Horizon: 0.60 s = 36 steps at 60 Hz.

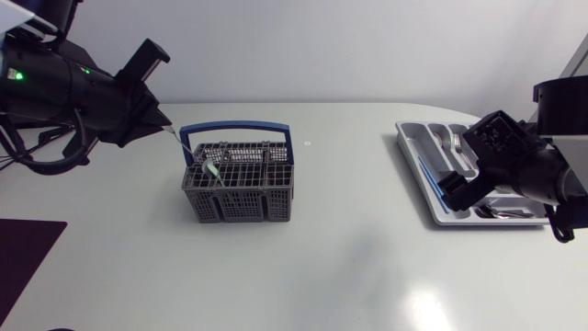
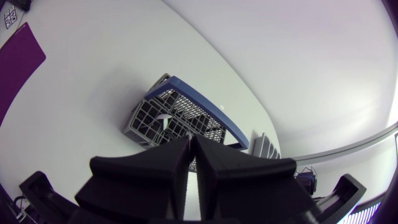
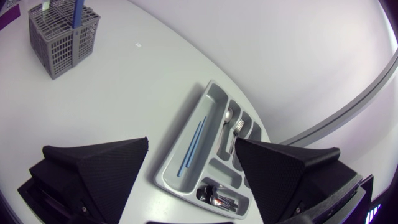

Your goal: Unload the cutlery basket into the drawer organizer.

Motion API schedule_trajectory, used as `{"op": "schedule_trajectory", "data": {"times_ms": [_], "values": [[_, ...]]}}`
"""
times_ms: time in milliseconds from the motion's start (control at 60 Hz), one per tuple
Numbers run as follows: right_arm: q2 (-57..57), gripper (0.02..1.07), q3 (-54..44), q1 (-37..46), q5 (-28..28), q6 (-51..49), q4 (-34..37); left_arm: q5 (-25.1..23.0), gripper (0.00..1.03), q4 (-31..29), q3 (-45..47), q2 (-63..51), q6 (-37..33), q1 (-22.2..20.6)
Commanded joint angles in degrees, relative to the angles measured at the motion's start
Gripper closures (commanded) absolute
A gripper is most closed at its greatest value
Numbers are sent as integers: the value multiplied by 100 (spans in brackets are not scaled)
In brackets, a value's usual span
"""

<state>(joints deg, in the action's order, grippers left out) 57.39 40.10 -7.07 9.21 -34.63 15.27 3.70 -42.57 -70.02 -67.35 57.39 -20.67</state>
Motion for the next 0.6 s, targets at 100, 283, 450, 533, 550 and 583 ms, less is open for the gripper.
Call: {"op": "schedule_trajectory", "data": {"times_ms": [100,283,450,533,550,583], "values": [[-562,7,77,-497,-350,299,530,-1,95,-24,199,425,-114,-386],[-808,7,376,-928,-1194,739,1207,-458,95,-120,261,442,-175,-781],[-957,7,464,-1657,-1431,1248,1365,-845,95,-261,199,205,-52,-887],[-905,7,464,-2141,-1387,1591,1259,-977,95,-296,146,38,150,-992],[-878,7,464,-2237,-1361,1635,1242,-994,95,-296,138,12,185,-1027],[-834,7,464,-2413,-1299,1723,1189,-1003,95,-296,120,-32,264,-1080]]}}
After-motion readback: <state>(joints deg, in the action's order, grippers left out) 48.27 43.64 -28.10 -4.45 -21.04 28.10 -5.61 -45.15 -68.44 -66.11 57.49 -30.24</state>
